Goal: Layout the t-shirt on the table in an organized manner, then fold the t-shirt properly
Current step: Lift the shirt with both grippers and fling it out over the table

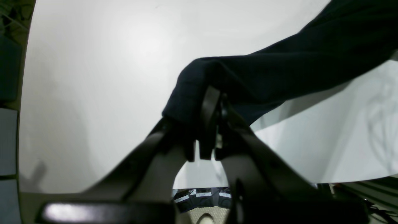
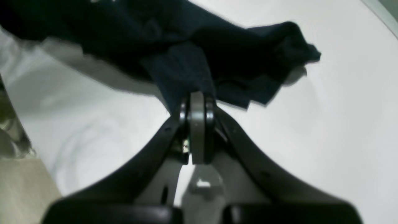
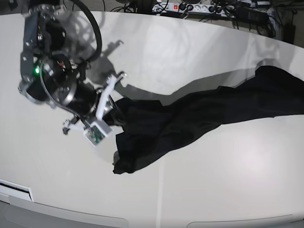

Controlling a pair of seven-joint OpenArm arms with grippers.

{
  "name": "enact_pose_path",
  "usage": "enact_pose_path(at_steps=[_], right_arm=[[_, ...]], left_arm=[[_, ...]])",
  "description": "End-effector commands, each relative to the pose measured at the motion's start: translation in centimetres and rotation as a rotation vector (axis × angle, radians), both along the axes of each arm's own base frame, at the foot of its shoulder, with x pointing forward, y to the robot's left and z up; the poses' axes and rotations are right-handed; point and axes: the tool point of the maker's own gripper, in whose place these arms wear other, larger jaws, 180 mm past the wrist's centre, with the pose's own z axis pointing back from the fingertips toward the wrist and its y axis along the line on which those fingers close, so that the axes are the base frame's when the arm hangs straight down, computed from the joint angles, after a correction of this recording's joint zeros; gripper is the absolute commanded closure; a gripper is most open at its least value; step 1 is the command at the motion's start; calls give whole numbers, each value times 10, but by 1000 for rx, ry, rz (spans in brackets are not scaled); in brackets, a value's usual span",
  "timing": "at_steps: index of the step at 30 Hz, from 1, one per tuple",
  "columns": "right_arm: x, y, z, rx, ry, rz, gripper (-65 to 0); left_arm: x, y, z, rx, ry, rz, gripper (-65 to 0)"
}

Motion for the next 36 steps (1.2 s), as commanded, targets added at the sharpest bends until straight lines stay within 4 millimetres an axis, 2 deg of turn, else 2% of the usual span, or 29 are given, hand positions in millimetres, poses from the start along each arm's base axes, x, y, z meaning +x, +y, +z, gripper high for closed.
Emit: enact_pose_path(at_steps=[1, 3, 7, 11, 14, 17, 19, 23, 27, 33, 36], right_arm=[[1, -5, 20, 12, -66, -11, 0], [-5, -21, 35, -7, -115, -51, 0], [-8, -64, 60, -52, -192, -192, 0], [-6, -107, 62, -79, -185, -347, 0], [-8, -122, 63, -85, -170, -374, 0], [-17, -117, 63, -50, -135, -316, 0], [-28, -108, 59, -31, -107, -240, 0], [-50, -93, 46, -18, -28, -140, 0], [-69, -86, 35, 16, 49, -107, 0], [-112, -80, 7, -6, 206, -38, 0], [-138, -69, -8, -8, 300, 6, 0]], left_arm=[[7, -1, 15, 22, -41, -27, 0], [9, 0, 18, 36, -41, -34, 0], [11, 3, 23, 69, -30, -47, 0], [15, 7, 32, 112, -30, -65, 0], [18, 8, 38, 140, -29, -79, 0], [20, 8, 42, 154, -29, -91, 0], [18, 8, 40, 151, -7, -96, 0], [5, -11, 26, 78, 79, -178, 0], [-24, -38, 4, 7, 217, -349, 0], [-76, -44, -32, -36, 450, -404, 0], [-100, -48, -45, -74, 522, -408, 0]])
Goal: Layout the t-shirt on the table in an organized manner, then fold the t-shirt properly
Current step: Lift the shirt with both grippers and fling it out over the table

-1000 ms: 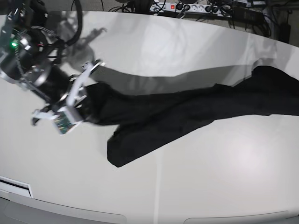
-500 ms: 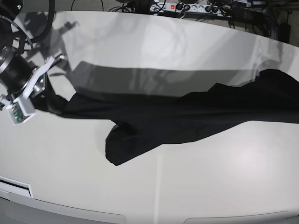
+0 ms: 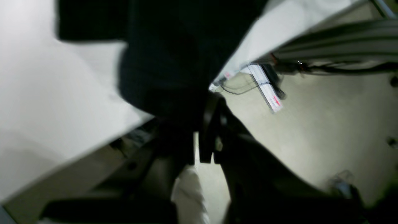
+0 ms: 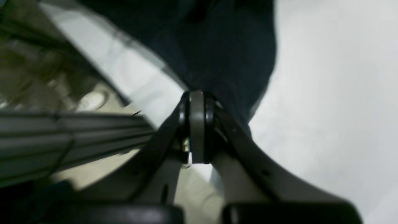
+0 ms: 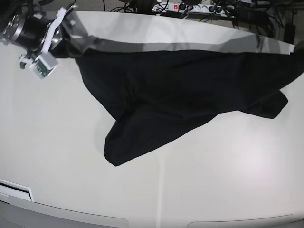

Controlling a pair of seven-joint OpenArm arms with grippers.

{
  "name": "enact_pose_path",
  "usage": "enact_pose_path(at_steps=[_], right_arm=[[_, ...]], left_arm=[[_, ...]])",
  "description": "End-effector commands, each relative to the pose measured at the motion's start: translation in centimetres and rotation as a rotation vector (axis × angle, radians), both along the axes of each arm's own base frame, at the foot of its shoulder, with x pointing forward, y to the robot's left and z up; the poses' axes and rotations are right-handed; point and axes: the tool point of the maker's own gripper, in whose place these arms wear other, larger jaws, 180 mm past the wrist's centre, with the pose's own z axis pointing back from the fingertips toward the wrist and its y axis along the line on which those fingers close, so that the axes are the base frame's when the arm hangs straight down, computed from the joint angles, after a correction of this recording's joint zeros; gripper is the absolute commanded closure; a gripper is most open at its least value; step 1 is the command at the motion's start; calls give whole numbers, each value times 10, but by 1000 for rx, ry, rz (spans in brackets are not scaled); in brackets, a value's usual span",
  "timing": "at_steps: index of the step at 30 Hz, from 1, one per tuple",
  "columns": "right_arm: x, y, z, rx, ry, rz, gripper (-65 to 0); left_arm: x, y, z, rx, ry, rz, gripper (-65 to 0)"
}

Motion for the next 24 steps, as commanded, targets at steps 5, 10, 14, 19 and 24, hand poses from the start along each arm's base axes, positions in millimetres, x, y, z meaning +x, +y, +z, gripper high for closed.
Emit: enact_pose_path(at_steps=[5, 10, 14, 19, 24], right_arm=[[-27, 13, -18, -64, 67, 76, 0], [-34, 5, -45, -153, 112, 43, 0], [-28, -17, -61, -250, 136, -60, 0], [-1, -22, -53, -272, -7, -89, 0], [102, -58, 15, -349, -355, -345, 0]], left_arm=[[-22, -35, -5, -165, 80, -45, 0], [-53, -66, -35, -227, 229, -121, 0], [-57, -81, -63, -190, 207, -165, 0], [-5, -87, -71, -122, -28, -152, 0], [133, -38, 0, 123, -495, -9, 0]])
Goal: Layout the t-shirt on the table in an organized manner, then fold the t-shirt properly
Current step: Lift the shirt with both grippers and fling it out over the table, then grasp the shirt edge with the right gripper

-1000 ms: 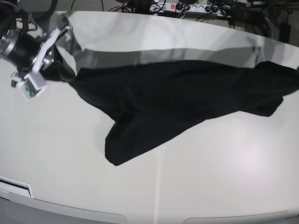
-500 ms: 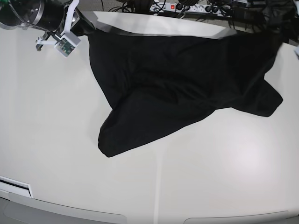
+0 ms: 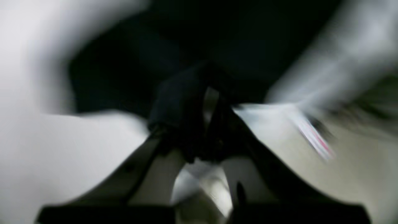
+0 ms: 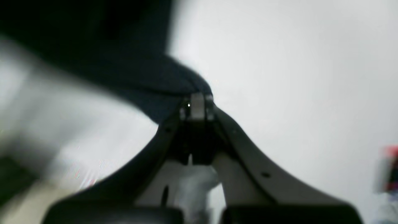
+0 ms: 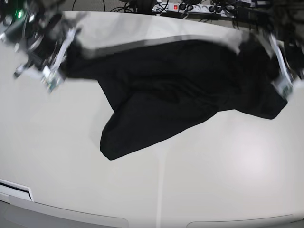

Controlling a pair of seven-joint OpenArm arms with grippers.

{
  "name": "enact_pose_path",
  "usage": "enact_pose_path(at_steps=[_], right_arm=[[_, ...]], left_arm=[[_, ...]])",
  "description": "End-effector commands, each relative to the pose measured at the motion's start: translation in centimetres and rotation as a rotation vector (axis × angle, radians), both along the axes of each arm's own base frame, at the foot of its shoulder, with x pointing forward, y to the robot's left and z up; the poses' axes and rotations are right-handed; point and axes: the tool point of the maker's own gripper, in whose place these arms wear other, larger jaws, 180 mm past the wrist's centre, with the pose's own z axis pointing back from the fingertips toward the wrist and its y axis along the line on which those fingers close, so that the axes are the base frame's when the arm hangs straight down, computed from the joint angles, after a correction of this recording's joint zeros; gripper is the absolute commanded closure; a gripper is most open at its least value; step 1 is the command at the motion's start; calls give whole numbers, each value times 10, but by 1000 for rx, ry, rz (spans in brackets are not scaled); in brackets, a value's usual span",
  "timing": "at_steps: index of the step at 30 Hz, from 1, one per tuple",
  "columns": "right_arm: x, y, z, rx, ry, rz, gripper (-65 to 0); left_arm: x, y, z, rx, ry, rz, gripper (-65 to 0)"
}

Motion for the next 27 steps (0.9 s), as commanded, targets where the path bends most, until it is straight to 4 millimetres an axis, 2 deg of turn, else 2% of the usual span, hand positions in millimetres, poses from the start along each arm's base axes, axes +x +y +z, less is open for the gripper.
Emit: enact_pose_path(at_steps=[1, 2, 4, 6, 8, 10, 12, 15, 18, 20, 22, 23, 27], right_arm=[[23, 0, 43, -9, -164, 17, 0], [33, -5, 61, -22, -235, 21, 0], [44, -22, 82, -35, -304, 1, 0], [54, -43, 108, -58, -372, -17, 0], [63, -68, 143, -81, -460, -57, 0], [70, -88, 183, -98, -560, -83, 0], [73, -100, 217, -132, -637, -77, 0], [69, -112, 242, -179, -674, -70, 0], [66, -108, 232, -147, -622, -45, 0], [60, -92, 211, -95, -547, 30, 0], [50, -66, 185, -6, -455, 138, 0], [44, -52, 171, 43, -405, 189, 0], [32, -20, 111, 253, -217, 249, 0]], left_arm=[[32, 10, 46, 14, -145, 19, 0], [47, 15, 74, -6, -224, 39, 0], [67, 26, 132, -11, -385, 43, 0], [76, 40, 189, 16, -522, 46, 0], [80, 46, 238, 44, -627, 27, 0], [81, 42, 280, 68, -714, -16, 0], [82, 36, 302, 127, -731, -68, 0], [83, 31, 314, 214, -715, -113, 0], [82, 31, 310, 188, -677, -111, 0], [81, 32, 299, 160, -636, -119, 0], [80, 36, 287, 128, -594, -115, 0], [80, 40, 281, 99, -578, -97, 0], [83, 63, 249, -3, -506, -4, 0]])
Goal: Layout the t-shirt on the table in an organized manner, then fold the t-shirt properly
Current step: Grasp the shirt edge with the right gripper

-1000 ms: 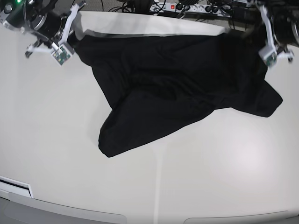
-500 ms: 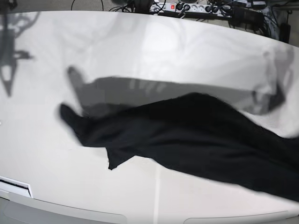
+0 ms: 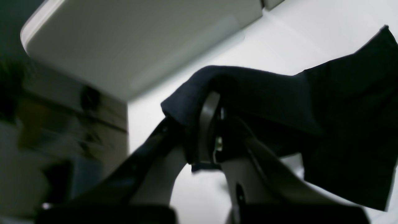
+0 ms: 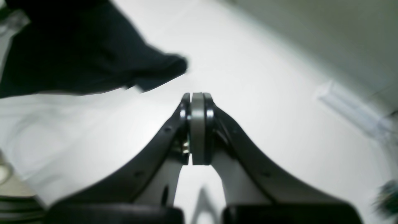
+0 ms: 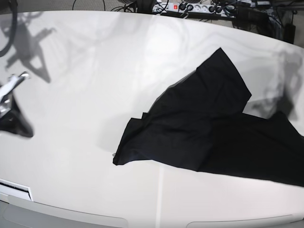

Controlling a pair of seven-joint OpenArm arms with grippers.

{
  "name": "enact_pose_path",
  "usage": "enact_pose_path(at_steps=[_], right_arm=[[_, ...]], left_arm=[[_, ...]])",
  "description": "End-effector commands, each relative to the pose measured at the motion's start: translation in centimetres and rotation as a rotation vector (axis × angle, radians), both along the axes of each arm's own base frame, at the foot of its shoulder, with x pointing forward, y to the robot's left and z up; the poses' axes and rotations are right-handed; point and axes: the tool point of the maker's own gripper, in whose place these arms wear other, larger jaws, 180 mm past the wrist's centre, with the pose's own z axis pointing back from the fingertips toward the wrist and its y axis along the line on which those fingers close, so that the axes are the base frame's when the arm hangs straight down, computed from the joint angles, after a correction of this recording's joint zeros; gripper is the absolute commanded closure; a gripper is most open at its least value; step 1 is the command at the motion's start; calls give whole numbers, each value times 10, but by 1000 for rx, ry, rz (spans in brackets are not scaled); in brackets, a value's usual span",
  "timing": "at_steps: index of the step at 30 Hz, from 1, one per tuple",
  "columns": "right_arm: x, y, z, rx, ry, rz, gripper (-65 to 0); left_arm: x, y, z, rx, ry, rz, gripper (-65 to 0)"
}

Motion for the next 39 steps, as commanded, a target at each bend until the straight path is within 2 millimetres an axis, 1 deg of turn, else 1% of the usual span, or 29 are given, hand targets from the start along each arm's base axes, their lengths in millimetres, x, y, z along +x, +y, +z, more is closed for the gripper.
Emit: enact_pose_path(at_steps=[1, 2, 3, 6, 7, 8, 12, 15, 17, 19, 22, 24, 27, 29, 32, 34, 38, 39], right_arm=[[0, 11, -5, 51, 12, 26, 0], [-2, 21, -19, 99, 54, 38, 0], [-3, 33, -33, 151, 98, 51, -39], [-14, 80, -71, 295, 229, 118, -216], [-19, 97, -83, 329, 268, 150, -260], [-24, 114, -93, 356, 304, 180, -286], [-45, 182, -124, 406, 428, 282, -291], [-58, 229, -140, 415, 495, 335, -292], [-55, 256, -142, 421, 498, 344, -292], [-43, 275, -146, 416, 485, 316, -297], [-26, 296, -157, 407, 508, 259, -351], [-21, 307, -169, 410, 559, 235, -354], [-17, 317, -194, 393, 637, 201, -354], [-12, 314, -213, 348, 661, 143, -354], [-3, 307, -230, 330, 648, 66, -354], [0, 306, -233, 346, 643, 42, -354], [1, 313, -236, 390, 664, 22, -354], [0, 310, -240, 390, 675, 18, -354]], left_arm=[[1, 3, 5, -17, -17, 2, 0], [1, 10, -6, -50, 6, 24, 0], [0, 17, -19, -85, 31, 47, 0], [-6, 37, -57, -181, 103, 109, 0], [-8, 41, -69, -212, 124, 121, 0], [-10, 46, -78, -240, 140, 133, 0], [-19, 64, -112, -340, 204, 208, 0], [-26, 74, -137, -400, 250, 263, 0], [-30, 77, -150, -445, 263, 287, 0], [-33, 78, -161, -478, 275, 303, 0], [-39, 72, -173, -493, 296, 291, 0], [-43, 69, -179, -491, 312, 279, 0], [-49, 68, -187, -490, 337, 282, 0], [-51, 68, -189, -485, 349, 287, 0], [-53, 68, -192, -482, 365, 289, 0], [-54, 68, -193, -477, 376, 291, 0], [-55, 68, -195, -477, 384, 293, 0], [-55, 68, -195, -477, 384, 293, 0]])
